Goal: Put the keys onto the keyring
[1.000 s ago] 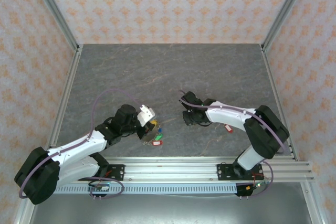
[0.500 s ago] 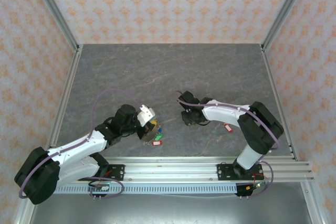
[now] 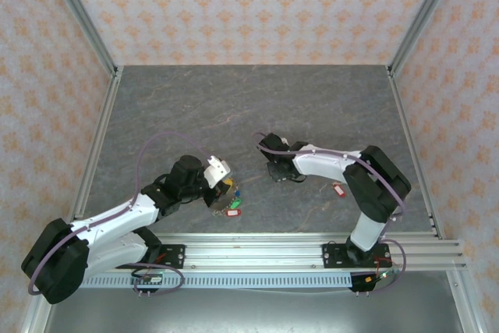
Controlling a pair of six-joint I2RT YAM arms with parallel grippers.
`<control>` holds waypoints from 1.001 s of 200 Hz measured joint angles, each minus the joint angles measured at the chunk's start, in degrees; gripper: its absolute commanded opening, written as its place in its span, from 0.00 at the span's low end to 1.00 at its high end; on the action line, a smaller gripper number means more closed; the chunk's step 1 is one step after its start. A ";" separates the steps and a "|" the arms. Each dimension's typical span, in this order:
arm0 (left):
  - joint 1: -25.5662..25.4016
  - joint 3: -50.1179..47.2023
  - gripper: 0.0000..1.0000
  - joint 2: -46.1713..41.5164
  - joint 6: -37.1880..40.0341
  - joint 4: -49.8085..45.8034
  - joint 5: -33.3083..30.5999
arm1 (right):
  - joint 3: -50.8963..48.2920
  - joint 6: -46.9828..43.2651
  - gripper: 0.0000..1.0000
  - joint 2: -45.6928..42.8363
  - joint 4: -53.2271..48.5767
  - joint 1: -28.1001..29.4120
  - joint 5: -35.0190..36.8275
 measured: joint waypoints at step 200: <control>0.00 0.02 0.00 3.65 -0.22 1.14 -0.74 | -0.83 1.49 0.15 -0.46 0.87 2.05 3.50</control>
